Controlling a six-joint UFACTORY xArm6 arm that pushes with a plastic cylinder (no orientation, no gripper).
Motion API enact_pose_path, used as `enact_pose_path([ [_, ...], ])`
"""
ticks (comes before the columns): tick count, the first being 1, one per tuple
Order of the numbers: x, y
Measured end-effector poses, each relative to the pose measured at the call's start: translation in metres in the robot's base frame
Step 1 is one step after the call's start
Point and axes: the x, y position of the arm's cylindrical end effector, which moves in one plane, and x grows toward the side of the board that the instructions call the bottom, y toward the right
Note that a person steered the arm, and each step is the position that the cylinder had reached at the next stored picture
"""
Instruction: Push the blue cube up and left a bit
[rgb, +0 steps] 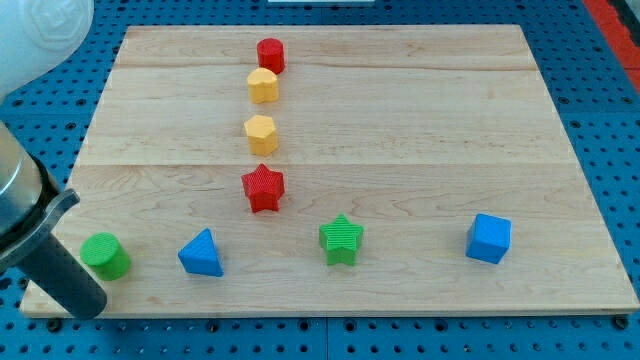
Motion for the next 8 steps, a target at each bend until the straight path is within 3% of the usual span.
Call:
enact_pose_path([
  [1, 0.0, 0.002],
  [2, -0.005, 0.068],
  [5, -0.033, 0.354],
  [6, -0.024, 0.393],
  [7, -0.051, 0.401],
  [8, -0.079, 0.368],
])
